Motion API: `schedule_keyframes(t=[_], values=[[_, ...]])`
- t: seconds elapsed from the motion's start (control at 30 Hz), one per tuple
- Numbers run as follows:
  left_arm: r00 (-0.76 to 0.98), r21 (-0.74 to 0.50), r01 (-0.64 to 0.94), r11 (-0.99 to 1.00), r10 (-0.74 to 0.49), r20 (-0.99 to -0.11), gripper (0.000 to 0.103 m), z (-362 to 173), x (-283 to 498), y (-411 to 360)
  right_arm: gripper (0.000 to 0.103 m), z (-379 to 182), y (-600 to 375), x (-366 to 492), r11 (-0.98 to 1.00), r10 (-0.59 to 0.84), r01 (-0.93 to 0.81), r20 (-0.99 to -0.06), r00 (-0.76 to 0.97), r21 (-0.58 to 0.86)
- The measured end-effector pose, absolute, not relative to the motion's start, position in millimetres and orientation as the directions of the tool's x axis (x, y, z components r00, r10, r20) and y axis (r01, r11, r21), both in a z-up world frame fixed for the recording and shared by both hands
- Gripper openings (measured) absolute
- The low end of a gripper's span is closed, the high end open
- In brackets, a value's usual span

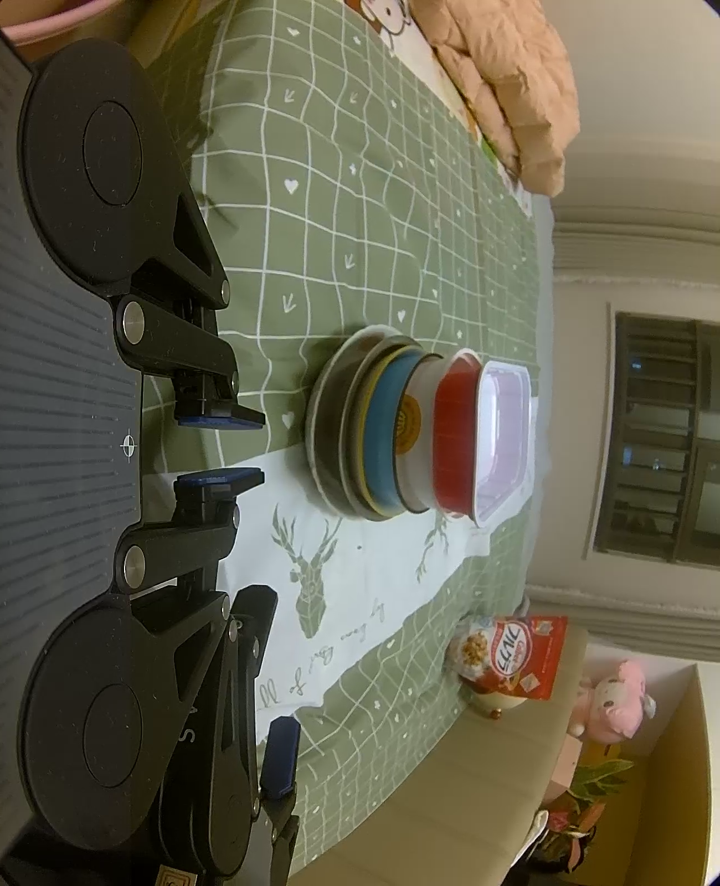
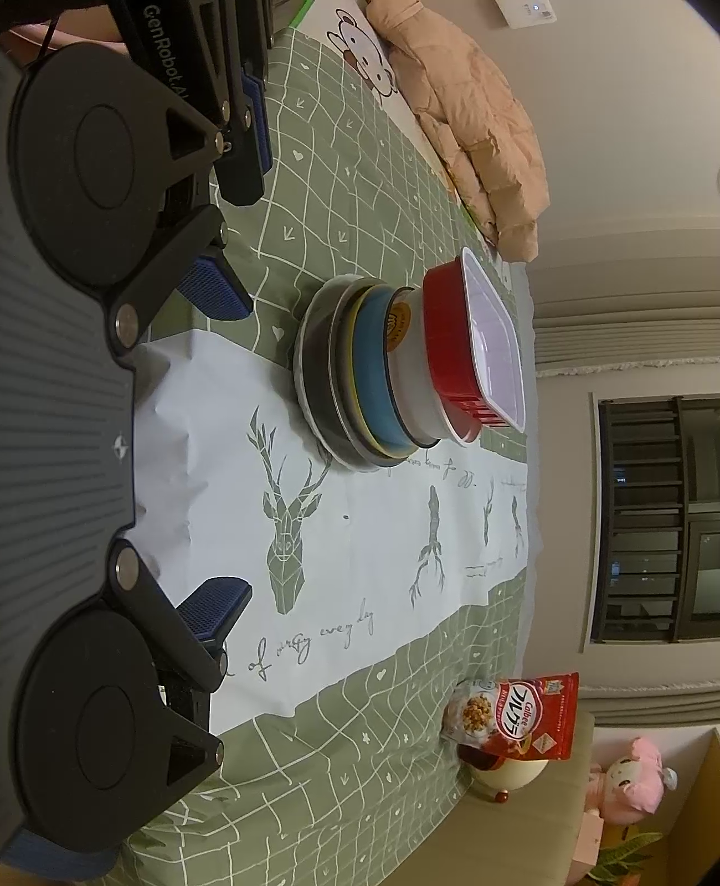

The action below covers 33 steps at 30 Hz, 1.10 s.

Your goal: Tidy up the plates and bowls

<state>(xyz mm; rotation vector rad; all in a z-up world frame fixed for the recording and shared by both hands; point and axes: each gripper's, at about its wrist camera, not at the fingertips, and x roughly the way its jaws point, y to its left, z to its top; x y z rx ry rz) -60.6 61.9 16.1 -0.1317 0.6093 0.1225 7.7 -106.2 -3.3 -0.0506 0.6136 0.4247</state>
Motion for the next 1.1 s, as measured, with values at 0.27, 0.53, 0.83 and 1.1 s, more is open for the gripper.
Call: schedule_keyframes(t=[0.27,0.53,0.83,1.1], values=[[0.816,-0.089,-0.15,0.985,0.073,-0.573,0.019,17.1,-61.0,60.8,0.099,-3.4,-106.0,7.9,0.913,0.372,-0.401,-0.569,0.734,0.079],[0.816,-0.084,-0.15,0.985,0.075,-0.574,0.019,16.0,-60.7,58.5,0.099,-3.7,-106.2,7.2,0.914,0.37,-0.398,-0.568,0.736,0.079],[0.81,-0.062,-0.184,0.981,0.116,-0.575,0.019,13.2,-55.8,59.7,0.099,-3.4,-108.1,9.6,0.906,0.392,-0.412,-0.566,0.725,0.1],[0.812,-0.037,-0.223,0.974,0.165,-0.56,0.02,7.3,-42.3,63.8,0.099,-5.5,-115.3,23.8,0.889,0.438,-0.433,-0.563,0.701,0.152]])
